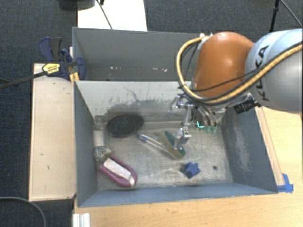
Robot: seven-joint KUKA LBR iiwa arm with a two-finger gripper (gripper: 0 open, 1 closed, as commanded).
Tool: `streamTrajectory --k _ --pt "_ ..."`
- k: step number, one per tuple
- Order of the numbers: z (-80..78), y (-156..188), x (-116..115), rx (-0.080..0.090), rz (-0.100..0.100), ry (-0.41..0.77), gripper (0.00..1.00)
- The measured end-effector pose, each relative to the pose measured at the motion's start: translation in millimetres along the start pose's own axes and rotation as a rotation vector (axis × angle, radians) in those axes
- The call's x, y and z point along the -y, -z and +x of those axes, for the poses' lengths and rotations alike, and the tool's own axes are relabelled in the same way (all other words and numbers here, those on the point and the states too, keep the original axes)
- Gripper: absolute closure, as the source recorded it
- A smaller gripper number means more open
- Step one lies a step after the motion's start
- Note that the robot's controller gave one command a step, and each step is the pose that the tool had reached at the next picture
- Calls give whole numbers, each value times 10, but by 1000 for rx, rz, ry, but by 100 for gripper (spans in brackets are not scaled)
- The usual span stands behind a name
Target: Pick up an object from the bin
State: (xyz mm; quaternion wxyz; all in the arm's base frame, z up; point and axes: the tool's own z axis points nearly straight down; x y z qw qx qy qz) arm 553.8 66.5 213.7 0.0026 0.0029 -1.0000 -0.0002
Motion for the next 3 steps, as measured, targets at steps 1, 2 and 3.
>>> streamTrajectory --k 1,2,3 --pt "-159 -1390 301 8 0 12 0" --pt "-177 -1351 292 15 -1 9 100" --pt "-151 13 -87 15 -2 24 100"
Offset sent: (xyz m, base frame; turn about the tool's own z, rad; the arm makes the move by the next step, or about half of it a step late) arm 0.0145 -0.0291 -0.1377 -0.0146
